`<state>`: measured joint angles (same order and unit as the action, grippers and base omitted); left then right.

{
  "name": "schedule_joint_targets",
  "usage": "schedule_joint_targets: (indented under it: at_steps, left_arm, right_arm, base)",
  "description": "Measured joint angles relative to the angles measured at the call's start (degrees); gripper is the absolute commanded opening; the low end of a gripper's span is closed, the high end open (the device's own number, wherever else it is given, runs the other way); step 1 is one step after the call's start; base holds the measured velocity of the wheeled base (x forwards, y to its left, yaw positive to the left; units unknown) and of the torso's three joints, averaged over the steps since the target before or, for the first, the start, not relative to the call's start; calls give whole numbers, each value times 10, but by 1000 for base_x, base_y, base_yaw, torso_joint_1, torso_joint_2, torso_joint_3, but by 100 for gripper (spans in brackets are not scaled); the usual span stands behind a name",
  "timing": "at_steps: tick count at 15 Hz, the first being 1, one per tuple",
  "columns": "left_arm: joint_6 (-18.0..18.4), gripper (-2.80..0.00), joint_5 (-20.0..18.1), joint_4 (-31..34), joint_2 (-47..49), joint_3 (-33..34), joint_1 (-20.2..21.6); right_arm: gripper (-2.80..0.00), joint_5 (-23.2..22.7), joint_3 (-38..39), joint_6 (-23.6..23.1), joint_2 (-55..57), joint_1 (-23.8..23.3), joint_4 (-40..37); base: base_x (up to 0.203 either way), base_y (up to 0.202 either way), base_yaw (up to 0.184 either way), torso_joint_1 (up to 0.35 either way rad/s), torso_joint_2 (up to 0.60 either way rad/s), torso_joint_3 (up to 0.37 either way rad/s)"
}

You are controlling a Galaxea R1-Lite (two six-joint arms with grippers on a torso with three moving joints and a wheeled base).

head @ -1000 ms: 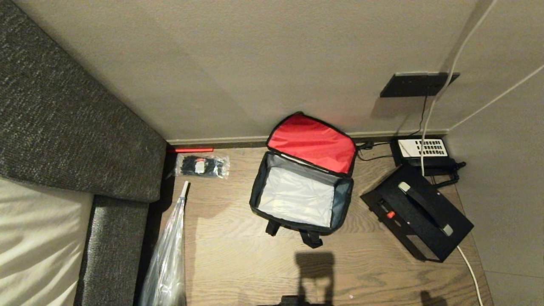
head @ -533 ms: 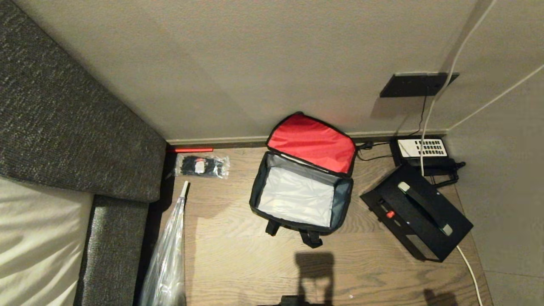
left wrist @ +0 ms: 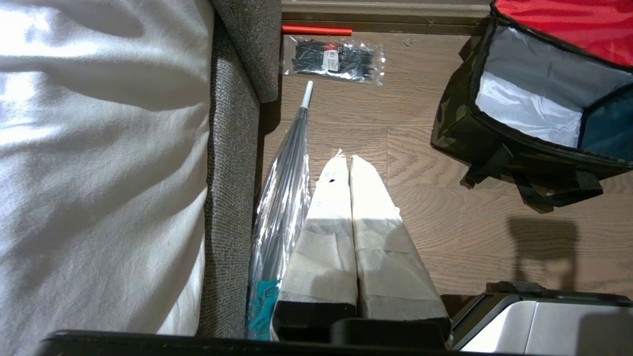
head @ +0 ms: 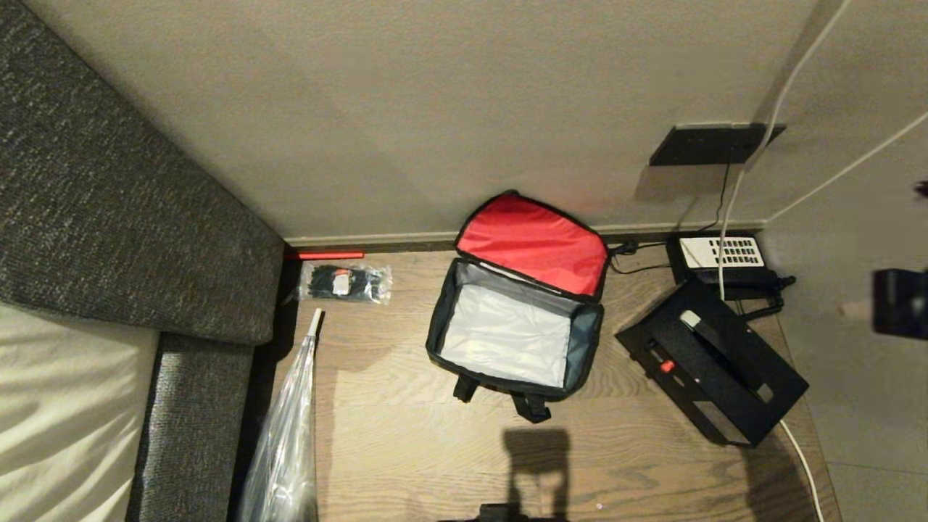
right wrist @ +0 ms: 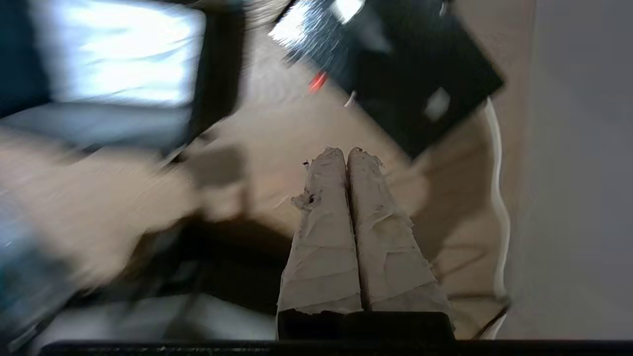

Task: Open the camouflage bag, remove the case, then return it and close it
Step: Grip the handle again

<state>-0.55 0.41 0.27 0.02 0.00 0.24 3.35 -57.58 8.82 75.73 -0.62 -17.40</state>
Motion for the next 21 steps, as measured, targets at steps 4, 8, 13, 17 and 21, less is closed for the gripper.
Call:
schedule_joint_targets:
  at_steps: [4, 8, 13, 17, 21]
  left_arm:
    - [0, -280, 0, 0, 0, 0, 0]
    - [1, -280, 0, 0, 0, 0, 0]
    - [0, -280, 0, 0, 0, 0, 0]
    - [0, -280, 0, 0, 0, 0, 0]
    - [0, -280, 0, 0, 0, 0, 0]
  right_arm:
    - [-280, 134, 7, -175, 254, -28, 241]
    - [-280, 297, 59, -342, 399, -36, 476]
    - [-280, 309, 111, -430, 461, 38, 654]
    - [0, 279, 174, -565, 479, 54, 729]
    - [0, 310, 215, -692, 492, 51, 841]
  base:
    - [0, 0, 0, 0, 0, 0]
    - [0, 0, 0, 0, 0, 0]
    - [0, 0, 0, 0, 0, 0]
    - [0, 0, 0, 0, 0, 0]
    - [0, 0, 0, 0, 0, 0]
